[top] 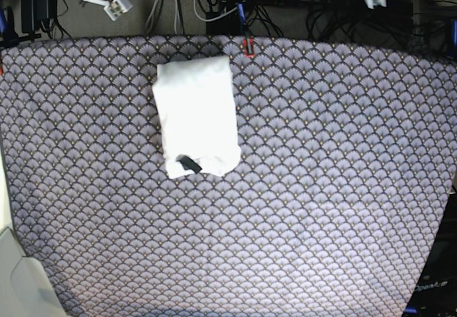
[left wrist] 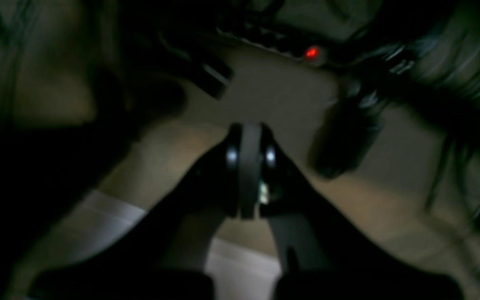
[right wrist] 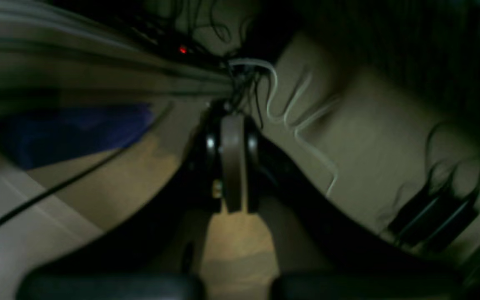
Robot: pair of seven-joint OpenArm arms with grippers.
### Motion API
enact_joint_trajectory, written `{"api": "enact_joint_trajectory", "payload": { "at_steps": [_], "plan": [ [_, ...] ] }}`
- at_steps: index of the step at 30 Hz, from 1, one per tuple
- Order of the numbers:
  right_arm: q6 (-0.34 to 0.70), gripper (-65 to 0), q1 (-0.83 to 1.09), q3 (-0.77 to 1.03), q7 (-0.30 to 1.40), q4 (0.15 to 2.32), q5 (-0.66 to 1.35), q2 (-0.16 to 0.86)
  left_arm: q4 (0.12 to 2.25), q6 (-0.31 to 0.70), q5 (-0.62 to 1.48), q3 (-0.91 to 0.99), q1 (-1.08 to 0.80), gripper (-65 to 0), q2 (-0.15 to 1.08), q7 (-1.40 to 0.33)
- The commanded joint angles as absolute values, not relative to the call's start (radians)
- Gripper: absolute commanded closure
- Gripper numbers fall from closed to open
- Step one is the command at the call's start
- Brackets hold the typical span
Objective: Fold the T-shirt properly
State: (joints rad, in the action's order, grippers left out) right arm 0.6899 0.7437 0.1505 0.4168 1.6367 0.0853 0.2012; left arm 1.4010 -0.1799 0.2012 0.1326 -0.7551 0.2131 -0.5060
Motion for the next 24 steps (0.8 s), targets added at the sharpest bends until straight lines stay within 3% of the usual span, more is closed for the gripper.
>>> {"api": "enact_joint_trajectory", "payload": {
  "at_steps": [1, 8, 12, 16, 18, 24],
  "plan": [
    [0.698, 0.0, 0.736, 0.176, 0.394, 1.618, 0.102, 0.197, 1.346, -0.180, 0.177, 0.093, -0.751, -0.4, 0.226, -0.461],
    [0.698, 0.0, 0.615, 0.236, 0.308, 1.241, 0.097, 0.162, 0.773, -0.180, 0.145, -0.065, -0.513, -0.4, 0.219, -0.200],
    [0.698, 0.0, 0.544, 0.222, 0.070, 0.901, 0.099, 0.191, 0.470, -0.180, 0.143, -0.107, -0.354, -0.4, 0.182, -0.081],
    [0.698, 0.0, 0.453, 0.163, -0.137, 0.581, 0.097, 0.214, 0.308, -0.183, 0.143, -0.101, -0.262, -0.4, 0.160, 0.019],
    [0.611, 0.0, 0.400, 0.125, -0.232, 0.433, 0.097, 0.223, 0.234, -0.186, 0.145, -0.097, -0.220, -0.4, 0.154, 0.038],
    [0.171, 0.0, 0.275, 0.033, -0.455, 0.134, 0.097, 0.220, 0.136, -0.186, 0.145, -0.097, -0.137, -0.4, 0.131, 0.068]
  ]
}}
